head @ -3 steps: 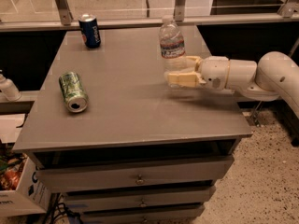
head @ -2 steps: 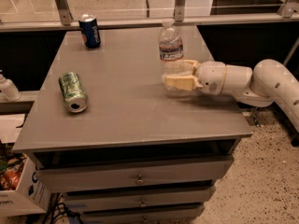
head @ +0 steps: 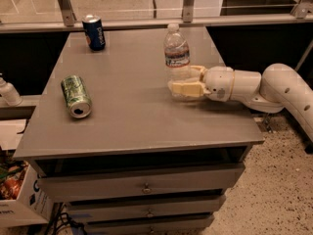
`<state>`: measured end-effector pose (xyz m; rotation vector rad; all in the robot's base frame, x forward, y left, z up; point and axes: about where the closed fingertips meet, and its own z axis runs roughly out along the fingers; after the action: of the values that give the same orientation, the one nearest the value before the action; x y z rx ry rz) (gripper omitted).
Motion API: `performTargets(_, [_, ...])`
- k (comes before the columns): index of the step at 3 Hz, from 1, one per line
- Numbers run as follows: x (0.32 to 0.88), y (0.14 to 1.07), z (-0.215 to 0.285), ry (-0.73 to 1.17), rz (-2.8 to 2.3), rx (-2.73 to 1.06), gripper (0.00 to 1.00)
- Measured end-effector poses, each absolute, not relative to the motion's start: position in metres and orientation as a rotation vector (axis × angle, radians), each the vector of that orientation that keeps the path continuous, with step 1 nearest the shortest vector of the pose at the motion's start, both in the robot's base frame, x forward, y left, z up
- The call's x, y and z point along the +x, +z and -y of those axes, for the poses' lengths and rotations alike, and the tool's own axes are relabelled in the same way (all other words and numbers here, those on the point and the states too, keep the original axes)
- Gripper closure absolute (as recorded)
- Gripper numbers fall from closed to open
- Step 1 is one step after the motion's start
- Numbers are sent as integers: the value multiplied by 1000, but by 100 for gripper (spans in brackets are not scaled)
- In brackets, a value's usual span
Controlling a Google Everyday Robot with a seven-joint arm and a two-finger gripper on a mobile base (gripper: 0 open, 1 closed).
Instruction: Place water bottle upright
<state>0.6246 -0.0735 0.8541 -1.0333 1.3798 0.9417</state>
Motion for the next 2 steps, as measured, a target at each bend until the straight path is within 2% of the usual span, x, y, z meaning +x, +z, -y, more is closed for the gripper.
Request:
performTargets(1, [624, 844, 72, 938, -1402, -1055, 100])
performTargets(2, [624, 842, 72, 937, -1410, -1059, 83])
